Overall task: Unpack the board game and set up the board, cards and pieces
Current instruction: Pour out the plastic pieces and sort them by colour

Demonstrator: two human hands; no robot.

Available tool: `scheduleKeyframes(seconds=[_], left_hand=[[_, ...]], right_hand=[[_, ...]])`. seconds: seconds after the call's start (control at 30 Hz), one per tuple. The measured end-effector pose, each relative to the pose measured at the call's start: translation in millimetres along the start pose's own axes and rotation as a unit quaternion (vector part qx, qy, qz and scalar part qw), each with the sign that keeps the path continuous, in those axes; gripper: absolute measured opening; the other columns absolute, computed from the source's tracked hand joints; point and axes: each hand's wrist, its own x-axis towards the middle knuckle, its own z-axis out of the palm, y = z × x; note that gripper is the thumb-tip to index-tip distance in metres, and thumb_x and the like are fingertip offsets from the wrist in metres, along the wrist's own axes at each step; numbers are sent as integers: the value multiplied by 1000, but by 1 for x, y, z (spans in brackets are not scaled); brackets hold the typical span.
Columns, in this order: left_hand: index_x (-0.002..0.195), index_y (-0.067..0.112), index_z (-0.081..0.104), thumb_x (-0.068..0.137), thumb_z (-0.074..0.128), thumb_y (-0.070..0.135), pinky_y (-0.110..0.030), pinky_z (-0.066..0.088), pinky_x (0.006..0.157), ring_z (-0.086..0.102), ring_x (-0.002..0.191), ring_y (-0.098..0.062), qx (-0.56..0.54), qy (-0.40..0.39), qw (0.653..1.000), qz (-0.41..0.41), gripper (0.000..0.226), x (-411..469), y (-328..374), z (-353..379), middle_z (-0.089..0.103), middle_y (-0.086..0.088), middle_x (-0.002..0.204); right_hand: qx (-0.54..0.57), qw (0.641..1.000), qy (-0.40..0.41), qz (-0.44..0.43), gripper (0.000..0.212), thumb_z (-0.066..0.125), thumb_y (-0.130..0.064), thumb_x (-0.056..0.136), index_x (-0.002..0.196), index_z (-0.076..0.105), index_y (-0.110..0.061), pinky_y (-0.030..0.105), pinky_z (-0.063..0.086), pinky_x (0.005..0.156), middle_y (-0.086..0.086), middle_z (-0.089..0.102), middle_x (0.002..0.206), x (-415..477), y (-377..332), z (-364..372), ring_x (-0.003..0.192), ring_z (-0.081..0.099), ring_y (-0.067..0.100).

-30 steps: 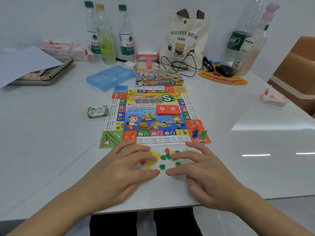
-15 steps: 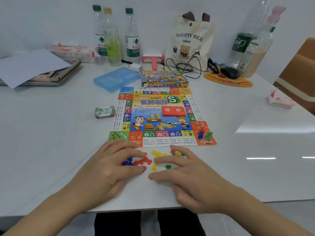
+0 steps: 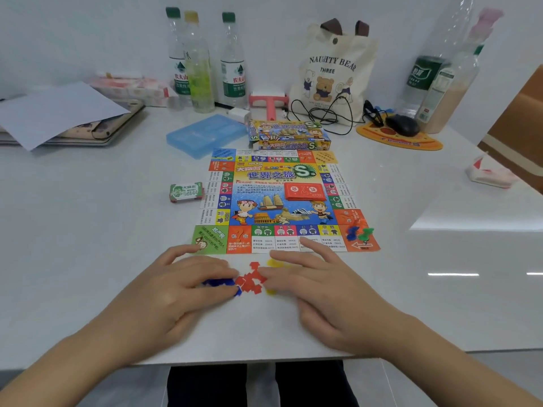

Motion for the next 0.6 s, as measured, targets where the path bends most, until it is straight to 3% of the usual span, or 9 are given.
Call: scheduleKeyframes(seconds=[0.4, 0.6], left_hand=[[116, 23, 69, 97, 34, 17, -41, 35, 103, 54, 121, -4, -2, -2, 1000, 8, 40, -8, -8, -3, 60, 14, 128], [117, 20, 68, 87, 42, 12, -41, 37, 101, 58, 116, -8, -7, 27, 999, -18, 41, 10, -2, -3, 62, 10, 126]], right_hand=[[-5, 999, 22, 28, 46, 38, -12, 84, 123, 59, -21, 42, 18, 117, -14, 55, 136, -10, 9, -6, 139, 35, 8], [14, 991, 95, 97, 45, 36, -12, 85, 122, 62, -17, 31, 29, 112, -4, 61, 127, -25, 19, -8, 129, 45, 8]])
